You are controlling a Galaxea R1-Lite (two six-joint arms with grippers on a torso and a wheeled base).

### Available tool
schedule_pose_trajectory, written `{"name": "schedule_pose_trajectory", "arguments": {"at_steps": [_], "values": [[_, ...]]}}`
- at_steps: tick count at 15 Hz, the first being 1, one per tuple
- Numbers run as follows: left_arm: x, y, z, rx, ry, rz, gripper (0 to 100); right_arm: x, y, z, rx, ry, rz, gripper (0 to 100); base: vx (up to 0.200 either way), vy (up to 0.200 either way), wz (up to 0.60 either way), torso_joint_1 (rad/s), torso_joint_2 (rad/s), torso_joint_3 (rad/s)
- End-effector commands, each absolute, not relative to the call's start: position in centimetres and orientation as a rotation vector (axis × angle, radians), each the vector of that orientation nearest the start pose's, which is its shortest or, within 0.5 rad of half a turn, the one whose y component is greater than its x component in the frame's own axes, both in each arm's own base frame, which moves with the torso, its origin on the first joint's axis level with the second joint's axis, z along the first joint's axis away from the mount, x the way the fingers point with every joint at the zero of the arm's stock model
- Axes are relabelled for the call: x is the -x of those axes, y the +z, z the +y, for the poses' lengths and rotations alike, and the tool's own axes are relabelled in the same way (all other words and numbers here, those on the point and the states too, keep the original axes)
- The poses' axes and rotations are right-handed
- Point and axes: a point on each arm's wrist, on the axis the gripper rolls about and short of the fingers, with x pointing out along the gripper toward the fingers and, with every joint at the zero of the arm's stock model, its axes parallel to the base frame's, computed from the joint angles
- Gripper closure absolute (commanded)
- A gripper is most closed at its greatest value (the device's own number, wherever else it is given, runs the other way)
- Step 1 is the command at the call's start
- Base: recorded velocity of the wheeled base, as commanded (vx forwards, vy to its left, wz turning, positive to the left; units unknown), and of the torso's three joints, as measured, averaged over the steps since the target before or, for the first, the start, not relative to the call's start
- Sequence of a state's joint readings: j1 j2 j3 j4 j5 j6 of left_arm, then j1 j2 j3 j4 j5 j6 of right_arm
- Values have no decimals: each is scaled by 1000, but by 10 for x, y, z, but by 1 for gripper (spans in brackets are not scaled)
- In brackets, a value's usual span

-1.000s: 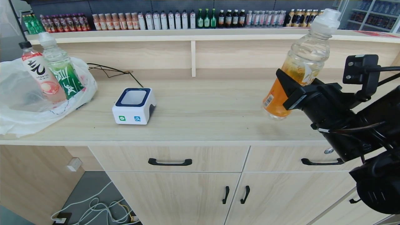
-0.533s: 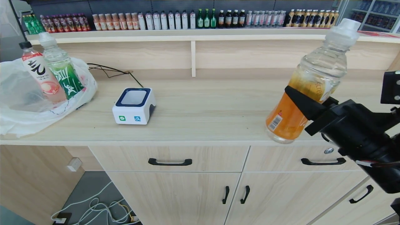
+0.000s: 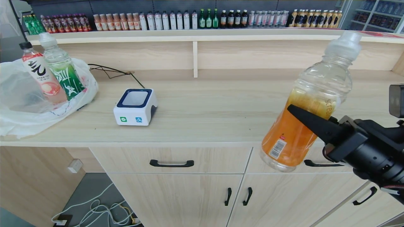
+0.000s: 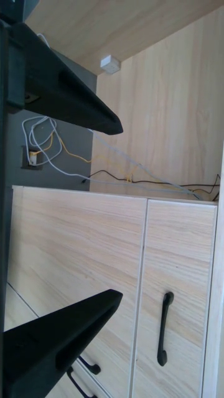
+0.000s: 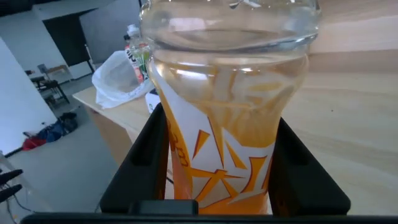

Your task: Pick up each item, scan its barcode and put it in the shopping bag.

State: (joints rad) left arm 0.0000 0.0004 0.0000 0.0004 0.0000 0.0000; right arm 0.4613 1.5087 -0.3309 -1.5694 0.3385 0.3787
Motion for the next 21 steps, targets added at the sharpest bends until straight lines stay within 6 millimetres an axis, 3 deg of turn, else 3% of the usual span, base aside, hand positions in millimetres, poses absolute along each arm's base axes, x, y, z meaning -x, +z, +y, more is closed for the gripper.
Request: {"name": "schedule_pose_trajectory", "arguments": {"at_steps": [1,4,9,15,21], "values": [[23,75,0,0,-2,0,0,-183,207,110,-476,921,-201,100,0,0,0,0,0,0],[23,75,0,0,0,0,0,-176,205,119,-562,990,-135,100,0,0,0,0,0,0],[23,75,0,0,0,0,0,-144,211,154,-679,1230,-35,100,0,0,0,0,0,0],[23,75,0,0,0,0,0,-143,219,154,-820,1259,26,100,0,0,0,0,0,0],[23,75,0,0,0,0,0,-143,222,155,-824,1268,17,100,0,0,0,0,0,0]]}}
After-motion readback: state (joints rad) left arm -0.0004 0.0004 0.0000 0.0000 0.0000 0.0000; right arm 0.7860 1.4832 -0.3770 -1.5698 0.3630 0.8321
